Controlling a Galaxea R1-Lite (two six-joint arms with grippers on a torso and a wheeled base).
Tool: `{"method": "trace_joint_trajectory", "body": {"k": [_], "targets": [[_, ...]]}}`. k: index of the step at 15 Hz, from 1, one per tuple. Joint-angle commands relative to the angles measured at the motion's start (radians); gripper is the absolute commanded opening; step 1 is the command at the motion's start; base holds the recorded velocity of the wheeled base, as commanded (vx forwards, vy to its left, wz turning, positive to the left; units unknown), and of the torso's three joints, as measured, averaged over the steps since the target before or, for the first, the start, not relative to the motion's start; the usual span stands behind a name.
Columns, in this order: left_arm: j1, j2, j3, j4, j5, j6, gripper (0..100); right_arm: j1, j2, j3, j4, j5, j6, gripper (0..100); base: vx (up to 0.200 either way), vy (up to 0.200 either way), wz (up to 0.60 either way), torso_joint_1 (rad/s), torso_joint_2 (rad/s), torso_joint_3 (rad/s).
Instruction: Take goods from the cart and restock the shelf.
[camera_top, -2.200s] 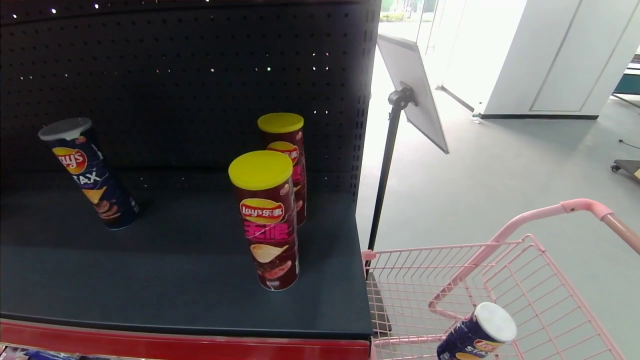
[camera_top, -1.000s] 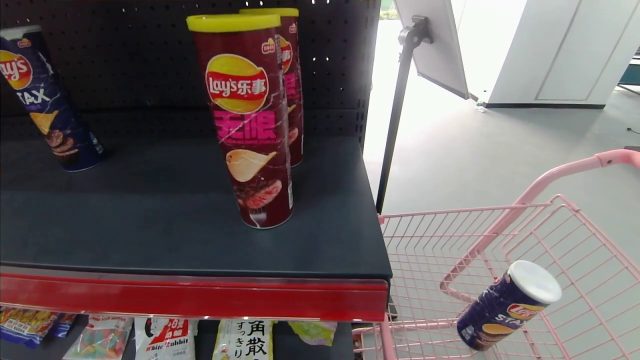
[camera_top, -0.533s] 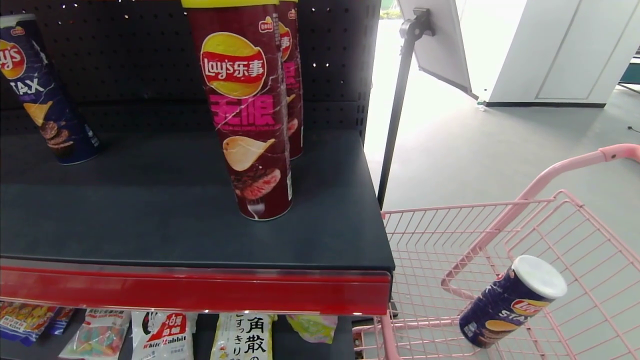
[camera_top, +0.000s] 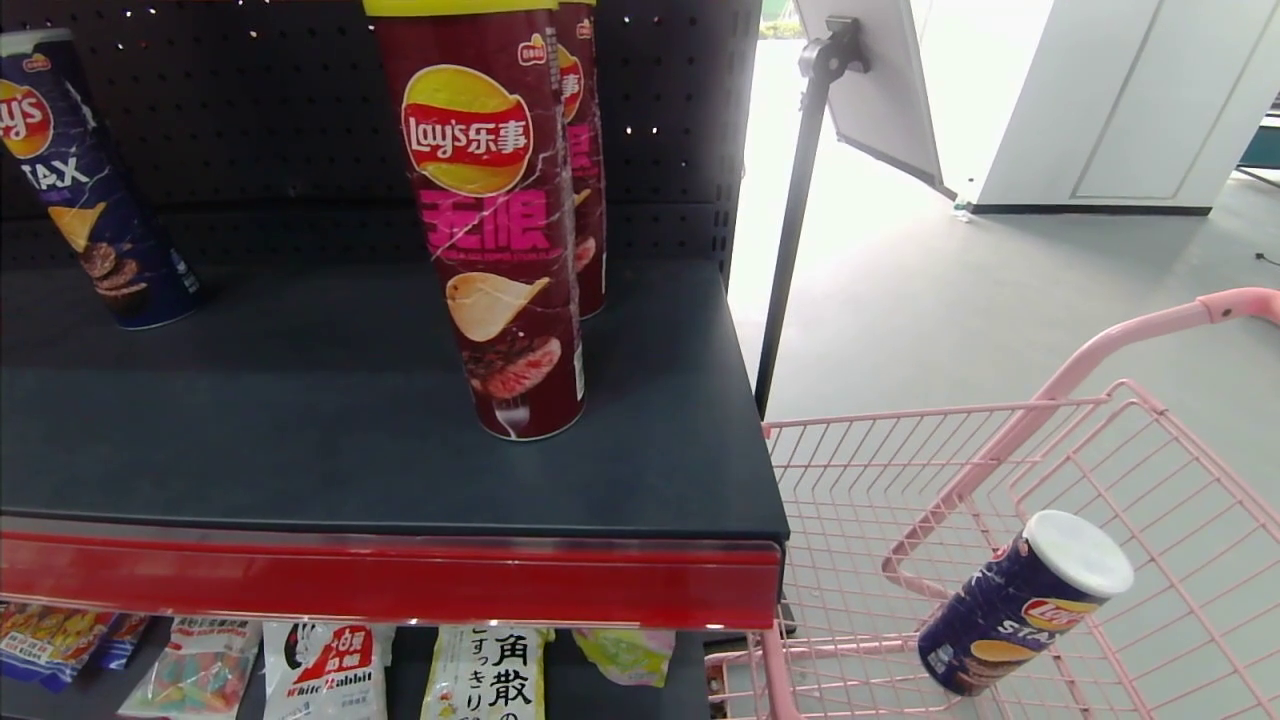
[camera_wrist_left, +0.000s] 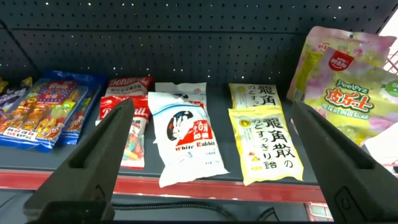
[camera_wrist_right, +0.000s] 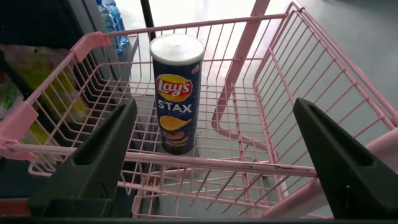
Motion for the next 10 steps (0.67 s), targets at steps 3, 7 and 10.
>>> {"method": "trace_joint_trajectory", "body": {"k": [3, 7, 10], "targets": [[0.0, 0.001, 0.0, -0.001, 0.0, -0.003, 100, -0.001, 0.001, 0.0, 0.0, 0.0, 0.0, 100, 0.0, 0.0, 0.0, 0.0, 0.0, 0.0], [0.0, 0.001, 0.0, 0.001, 0.0, -0.002, 100, -0.001, 0.001, 0.0, 0.0, 0.0, 0.0, 100, -0.15, 0.0, 0.0, 0.009, 0.01, 0.001], [0.0, 0.001, 0.0, -0.001, 0.0, -0.002, 100, 0.0, 0.001, 0.0, 0.0, 0.0, 0.0, 100, 0.0, 0.0, 0.0, 0.0, 0.0, 0.0]]}}
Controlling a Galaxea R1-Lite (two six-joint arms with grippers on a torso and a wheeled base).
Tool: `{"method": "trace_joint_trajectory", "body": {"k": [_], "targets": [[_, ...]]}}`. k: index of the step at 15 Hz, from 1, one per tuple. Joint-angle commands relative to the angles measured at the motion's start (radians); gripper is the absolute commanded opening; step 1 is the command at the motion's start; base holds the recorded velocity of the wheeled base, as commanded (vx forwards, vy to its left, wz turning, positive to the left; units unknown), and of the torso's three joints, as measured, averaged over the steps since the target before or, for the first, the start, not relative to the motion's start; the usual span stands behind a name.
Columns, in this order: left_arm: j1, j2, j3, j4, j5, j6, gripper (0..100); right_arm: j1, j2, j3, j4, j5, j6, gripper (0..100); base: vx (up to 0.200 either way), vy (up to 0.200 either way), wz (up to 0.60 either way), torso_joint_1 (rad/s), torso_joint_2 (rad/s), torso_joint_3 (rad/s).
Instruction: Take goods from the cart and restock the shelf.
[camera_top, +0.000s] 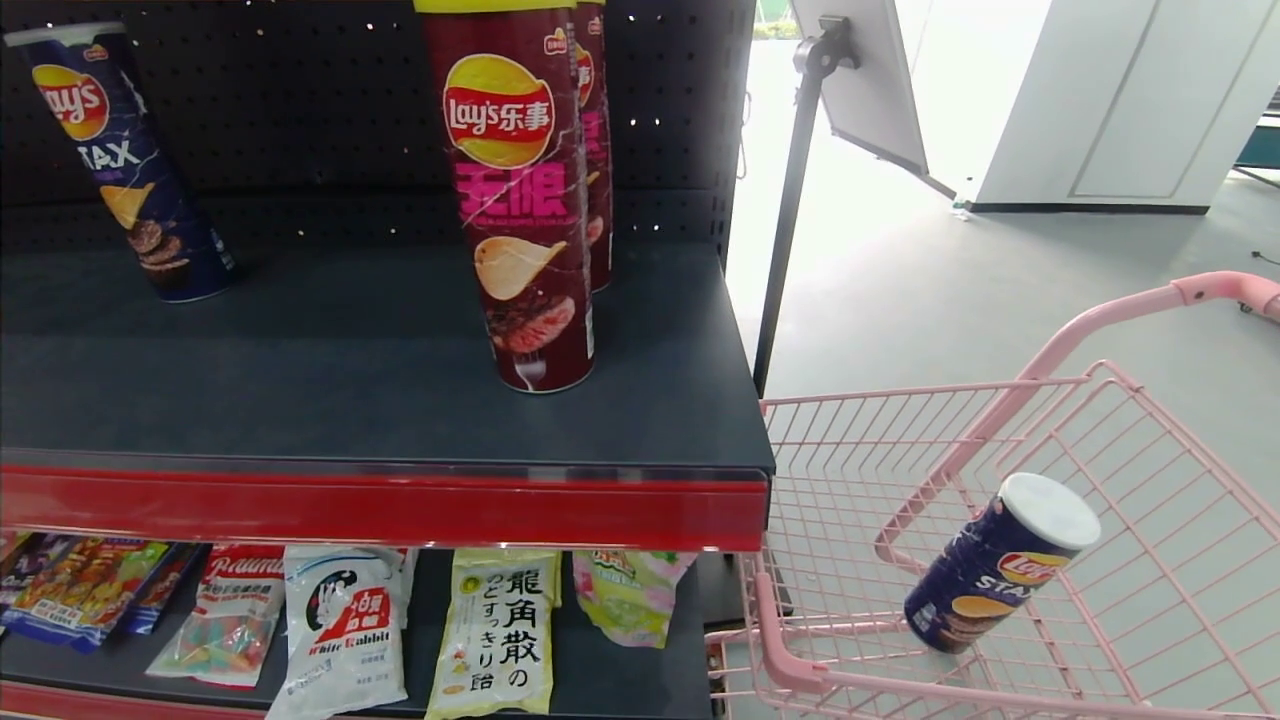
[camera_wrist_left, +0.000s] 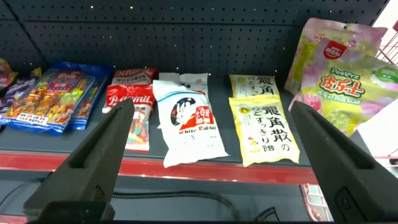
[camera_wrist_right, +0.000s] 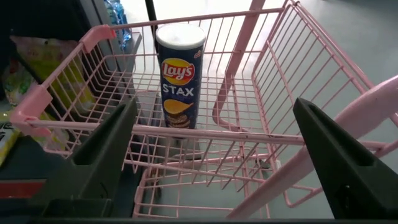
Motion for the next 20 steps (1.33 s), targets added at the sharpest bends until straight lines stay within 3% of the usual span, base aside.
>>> {"method": "trace_joint_trajectory", "body": {"k": [1, 3, 4, 8, 10, 11, 12, 13, 15, 16, 18, 20], "targets": [[0.001, 0.001, 0.0, -0.001, 0.0, -0.001, 100, 0.0, 0.001, 0.0, 0.0, 0.0, 0.0, 100, 0.0, 0.0, 0.0, 0.0, 0.0, 0.0], [0.001, 0.001, 0.0, 0.001, 0.0, -0.001, 100, 0.0, 0.001, 0.0, 0.0, -0.005, -0.006, 100, 0.0, 0.0, 0.0, 0.0, 0.0, 0.0], [0.001, 0.001, 0.0, -0.001, 0.0, -0.001, 100, 0.003, 0.009, -0.101, -0.036, 0.012, -0.009, 100, 0.0, 0.0, 0.0, 0.0, 0.0, 0.0], [0.001, 0.001, 0.002, 0.001, 0.0, -0.001, 100, 0.115, 0.581, -0.862, -0.004, 0.064, 0.006, 100, 0.0, 0.0, 0.0, 0.0, 0.0, 0.0], [0.001, 0.001, 0.0, -0.001, 0.0, -0.001, 100, 0.179, 0.782, -0.988, -0.007, 0.089, 0.011, 100, 0.0, 0.0, 0.0, 0.0, 0.0, 0.0], [0.001, 0.001, 0.0, 0.001, 0.0, -0.001, 100, 0.167, 0.859, -0.989, -0.009, 0.176, 0.029, 100, 0.0, 0.0, 0.0, 0.0, 0.0, 0.0], [0.001, 0.001, 0.0, 0.001, 0.0, -0.001, 100, 0.115, 0.908, -0.98, -0.007, 0.279, 0.031, 100, 0.0, 0.0, 0.0, 0.0, 0.0, 0.0], [0.001, 0.001, 0.0, 0.001, 0.0, -0.001, 100, -0.002, 0.974, -0.962, -0.009, 0.408, 0.006, 100, 0.0, 0.0, 0.0, 0.0, 0.0, 0.0], [0.001, 0.001, 0.0, 0.001, 0.0, -0.001, 100, -0.379, 1.158, -0.974, -0.058, 0.663, -0.18, 100, 0.0, 0.0, 0.0, 0.0, 0.0, 0.0], [0.001, 0.001, 0.0, 0.001, 0.0, -0.001, 100, -0.491, 1.271, -0.968, -0.17, 0.821, -0.342, 100, 0.0, 0.0, 0.0, 0.0, 0.0, 0.0], [0.001, 0.001, 0.0, -0.001, 0.0, -0.001, 100, -0.51, 1.385, -0.896, -0.277, 1.051, -0.525, 100, 0.0, 0.0, 0.0, 0.0, 0.0, 0.0], [0.001, 0.001, 0.0, -0.001, 0.0, -0.001, 100, -0.517, 1.396, -0.796, -0.277, 1.186, -0.563, 100, 0.0, 0.0, 0.0, 0.0, 0.0, 0.0]]}}
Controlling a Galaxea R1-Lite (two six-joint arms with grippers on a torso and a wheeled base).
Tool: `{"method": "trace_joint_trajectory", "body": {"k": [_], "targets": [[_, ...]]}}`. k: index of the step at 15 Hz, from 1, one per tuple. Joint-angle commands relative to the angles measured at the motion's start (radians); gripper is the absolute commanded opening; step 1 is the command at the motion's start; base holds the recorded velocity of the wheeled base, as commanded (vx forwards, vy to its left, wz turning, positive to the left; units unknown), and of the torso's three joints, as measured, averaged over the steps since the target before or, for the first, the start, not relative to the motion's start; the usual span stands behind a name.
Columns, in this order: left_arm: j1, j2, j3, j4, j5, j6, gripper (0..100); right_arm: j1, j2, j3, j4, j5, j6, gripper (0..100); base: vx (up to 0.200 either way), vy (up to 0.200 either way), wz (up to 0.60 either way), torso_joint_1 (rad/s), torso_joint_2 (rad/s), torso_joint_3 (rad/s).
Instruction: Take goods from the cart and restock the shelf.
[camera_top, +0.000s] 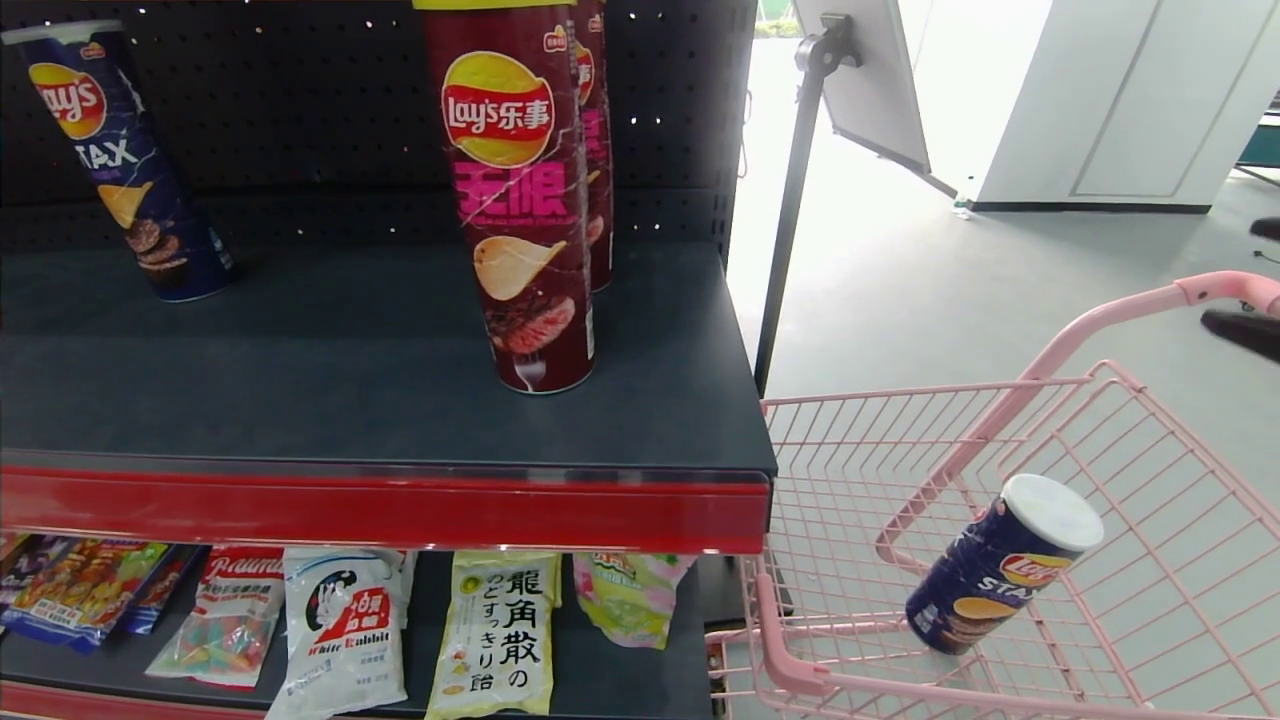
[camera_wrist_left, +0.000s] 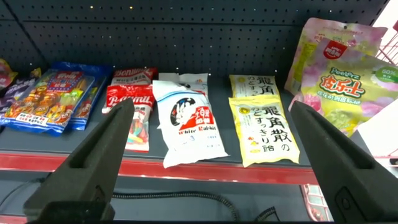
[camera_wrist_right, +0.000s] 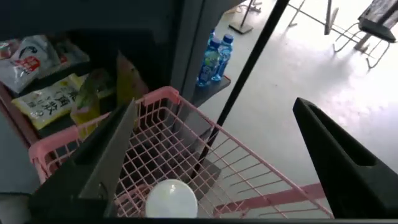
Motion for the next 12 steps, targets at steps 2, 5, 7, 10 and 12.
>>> {"method": "trace_joint_trajectory", "body": {"k": [2, 5, 7, 10, 12], "targets": [[0.0, 0.001, 0.0, -0.001, 0.0, 0.0, 100, -0.09, 0.206, 0.168, -0.05, 0.218, -0.185, 100, 0.0, 0.0, 0.0, 0.0, 0.0, 0.0], [0.0, 0.001, 0.002, 0.001, 0.0, 0.0, 100, -0.071, 0.305, 0.251, -0.05, 0.258, -0.315, 100, 0.0, 0.0, 0.0, 0.0, 0.0, 0.0], [0.0, 0.001, 0.0, -0.001, 0.0, 0.0, 100, -0.087, 0.351, 0.256, -0.05, 0.259, -0.326, 100, 0.0, 0.0, 0.0, 0.0, 0.0, 0.0], [0.0, 0.001, 0.002, 0.001, 0.0, 0.0, 100, -0.122, 0.38, 0.262, -0.049, 0.261, -0.338, 100, 0.0, 0.0, 0.0, 0.0, 0.0, 0.0], [0.0, 0.001, 0.0, 0.001, 0.0, 0.0, 100, -0.136, 0.386, 0.296, -0.05, 0.261, -0.346, 100, 0.0, 0.0, 0.0, 0.0, 0.0, 0.0]]}}
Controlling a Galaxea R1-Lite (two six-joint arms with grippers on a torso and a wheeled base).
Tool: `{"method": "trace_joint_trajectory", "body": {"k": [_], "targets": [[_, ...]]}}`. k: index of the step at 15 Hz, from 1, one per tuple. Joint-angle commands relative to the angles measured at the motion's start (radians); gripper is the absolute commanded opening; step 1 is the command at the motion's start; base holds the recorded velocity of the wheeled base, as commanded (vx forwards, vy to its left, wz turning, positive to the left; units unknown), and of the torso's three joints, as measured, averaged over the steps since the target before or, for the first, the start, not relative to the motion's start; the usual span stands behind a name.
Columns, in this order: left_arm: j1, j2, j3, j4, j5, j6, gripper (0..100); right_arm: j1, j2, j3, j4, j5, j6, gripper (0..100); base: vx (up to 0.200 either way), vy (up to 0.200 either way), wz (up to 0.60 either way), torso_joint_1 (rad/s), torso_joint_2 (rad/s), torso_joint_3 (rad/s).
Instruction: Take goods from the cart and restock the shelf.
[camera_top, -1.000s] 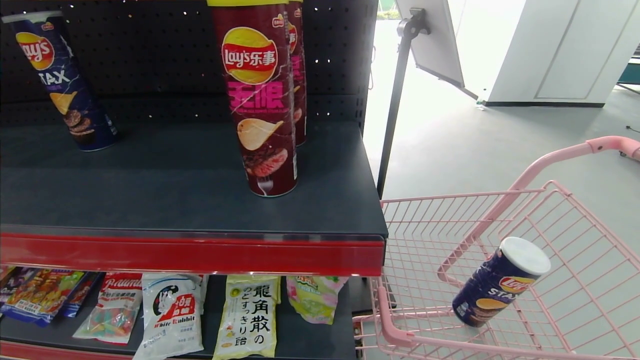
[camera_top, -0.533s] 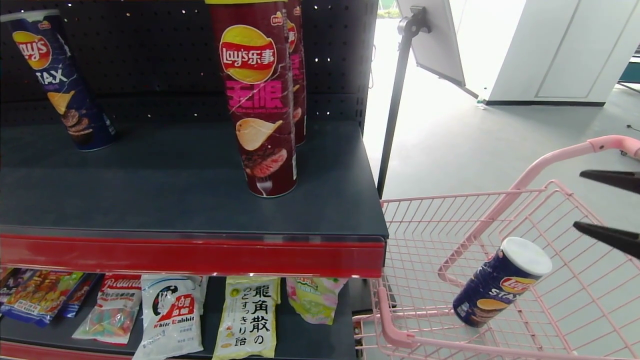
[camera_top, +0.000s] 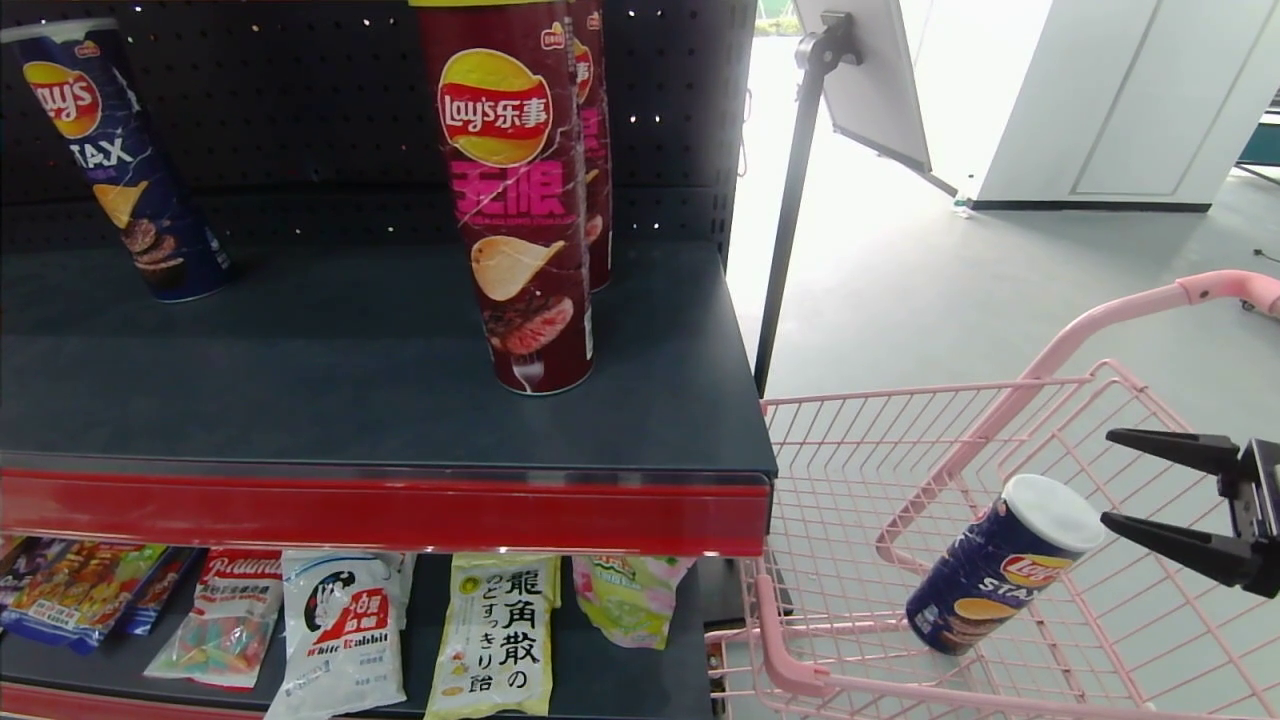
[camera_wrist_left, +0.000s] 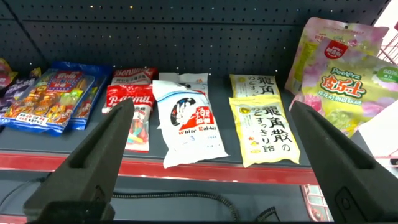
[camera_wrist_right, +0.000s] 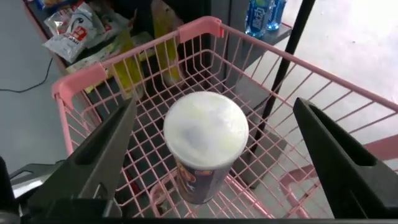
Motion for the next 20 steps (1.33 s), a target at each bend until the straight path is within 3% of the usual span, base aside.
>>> {"method": "trace_joint_trajectory", "body": {"k": [1, 15, 20], "targets": [[0.0, 0.001, 0.0, 0.0, 0.0, 0.0, 100, -0.022, 0.033, 0.034, 0.001, 0.001, -0.011, 100, 0.0, 0.0, 0.0, 0.0, 0.0, 0.0], [0.0, 0.001, 0.0, 0.0, 0.0, 0.0, 100, -0.022, 0.209, 0.028, 0.001, -0.005, -0.014, 100, 0.0, 0.0, 0.0, 0.0, 0.0, 0.0], [0.0, 0.001, 0.002, 0.0, 0.0, 0.0, 100, 0.047, 0.264, 0.036, -0.003, -0.007, -0.019, 100, 0.0, 0.0, 0.0, 0.0, 0.0, 0.0]]}}
